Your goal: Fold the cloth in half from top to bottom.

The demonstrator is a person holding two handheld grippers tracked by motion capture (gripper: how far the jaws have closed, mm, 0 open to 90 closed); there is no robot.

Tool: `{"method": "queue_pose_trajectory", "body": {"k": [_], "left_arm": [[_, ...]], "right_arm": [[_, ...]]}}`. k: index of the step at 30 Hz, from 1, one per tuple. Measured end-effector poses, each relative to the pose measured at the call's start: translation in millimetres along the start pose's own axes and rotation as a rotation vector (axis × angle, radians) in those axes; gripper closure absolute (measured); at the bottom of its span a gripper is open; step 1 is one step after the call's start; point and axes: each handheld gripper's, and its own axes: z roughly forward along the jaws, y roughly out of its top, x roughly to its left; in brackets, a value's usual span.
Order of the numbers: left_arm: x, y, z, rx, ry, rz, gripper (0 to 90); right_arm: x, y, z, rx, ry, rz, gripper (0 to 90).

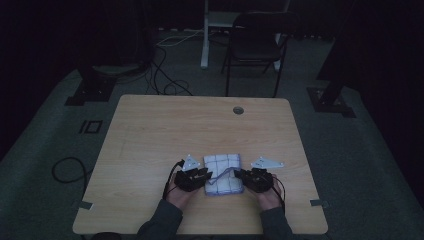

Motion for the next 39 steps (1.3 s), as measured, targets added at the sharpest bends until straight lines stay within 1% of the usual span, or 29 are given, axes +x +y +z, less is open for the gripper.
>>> {"method": "queue_pose_trajectory", "body": {"k": [2, 4, 7, 13, 16, 20, 22, 26, 28, 32, 34, 36, 39], "left_arm": [[-3.6, -2.0, -2.0, 0.001, -0.003, 0.01, 71.0], [-6.8, -4.6, -3.7, 0.01, 0.0, 0.033, 70.9], [-9.4, -9.0, -4.5, 0.021, 0.002, 0.048, 70.9], [-9.9, -15.4, -4.4, 0.041, 0.007, 0.053, 70.7], [-10.2, -17.8, -4.5, 0.047, 0.011, 0.057, 70.7], [-10.7, -20.7, -3.9, 0.056, 0.013, 0.063, 70.7], [-10.6, -21.6, -3.9, 0.06, 0.016, 0.066, 70.7], [-11.8, -23.2, -4.5, 0.065, 0.025, 0.074, 70.5], [-11.8, -24.0, -4.5, 0.066, 0.026, 0.075, 70.5], [-11.7, -25.3, -4.9, 0.069, 0.029, 0.069, 70.3], [-11.9, -24.4, -6.2, 0.063, 0.032, 0.072, 69.5], [-11.4, -23.0, -8.8, 0.046, 0.032, 0.075, 68.5], [-8.2, -20.2, -14.1, 0.02, 0.042, 0.072, 66.9]], "right_arm": [[0.9, -1.7, -0.6, 0.003, 0.001, 0.003, 82.4], [1.7, -3.3, -1.1, 0.005, -0.001, 0.002, 82.3], [3.0, -4.9, -2.4, 0.009, 0.001, 0.002, 82.2], [6.5, -9.4, -4.9, 0.028, -0.005, -0.014, 81.6], [7.2, -12.5, -6.3, 0.035, -0.004, -0.011, 81.0], [6.8, -15.7, -9.3, 0.035, -0.009, -0.012, 76.8], [6.3, -16.4, -12.1, 0.031, -0.025, -0.013, 71.4], [0.2, -17.8, -20.0, 0.004, -0.055, 0.01, 62.6], [-4.5, -18.3, -24.7, -0.016, -0.069, 0.029, 61.5], [-14.8, -19.0, -32.3, -0.05, -0.112, 0.068, 58.7], [-19.3, -20.7, -33.0, -0.045, -0.141, 0.079, 58.2], [-23.0, -22.7, -31.8, -0.032, -0.169, 0.083, 57.4], [-28.1, -24.7, -28.8, -0.017, -0.193, 0.086, 56.1]]}}
